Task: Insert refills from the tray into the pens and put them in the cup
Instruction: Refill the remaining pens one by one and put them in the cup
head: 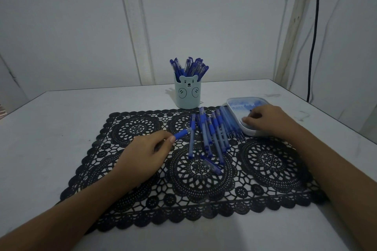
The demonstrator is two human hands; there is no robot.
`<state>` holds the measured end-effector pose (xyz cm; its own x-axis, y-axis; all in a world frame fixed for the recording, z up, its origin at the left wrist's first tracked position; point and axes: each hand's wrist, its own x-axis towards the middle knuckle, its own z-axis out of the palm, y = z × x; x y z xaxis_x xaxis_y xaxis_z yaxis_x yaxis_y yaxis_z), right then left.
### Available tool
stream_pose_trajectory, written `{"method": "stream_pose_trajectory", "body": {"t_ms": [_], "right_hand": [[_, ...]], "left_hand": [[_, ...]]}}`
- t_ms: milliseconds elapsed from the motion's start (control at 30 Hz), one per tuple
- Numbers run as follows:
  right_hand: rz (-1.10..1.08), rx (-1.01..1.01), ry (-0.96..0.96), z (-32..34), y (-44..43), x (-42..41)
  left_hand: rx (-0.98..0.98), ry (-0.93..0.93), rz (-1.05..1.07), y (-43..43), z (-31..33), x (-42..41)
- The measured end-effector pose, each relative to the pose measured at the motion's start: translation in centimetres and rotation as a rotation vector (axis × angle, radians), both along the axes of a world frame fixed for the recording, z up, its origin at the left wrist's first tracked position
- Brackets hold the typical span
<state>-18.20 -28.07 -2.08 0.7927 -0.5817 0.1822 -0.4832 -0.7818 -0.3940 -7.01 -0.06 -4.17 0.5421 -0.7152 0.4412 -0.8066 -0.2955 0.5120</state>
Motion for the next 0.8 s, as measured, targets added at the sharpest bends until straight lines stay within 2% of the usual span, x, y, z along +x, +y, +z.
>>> {"method": "stream_pose_trajectory", "body": {"t_ms": [233,467,533,600,700,800], "right_hand": [[0.013,0.054,0.093,0.4,0.4,0.6],[-0.135,-0.016,0.064,-0.1,0.1,1.1],[-0.18,-0.016,-0.022,0.0,0.1,1.0],[-0.171,0.028,-0.19,0.4,0.2,0.7],[-0.009,0.158,-0.374,1.4,1.1,0.0],[0.196,0.339,-0.42,2.4,2.5,-0.9]], "left_hand": [[-0.001,-0.014,-0.003,0.0,-0.1,0.1],[-0.006,-0.013,0.001,0.0,-0.1,0.0],[-0.006,-0.011,0.004,0.0,-0.1,0.0],[-0.01,-0.001,0.009,0.0,-0.1,0.0],[-0.013,0.023,0.019,0.0,0.0,0.1],[-0.016,0.053,0.025,0.0,0.0,0.1]]}}
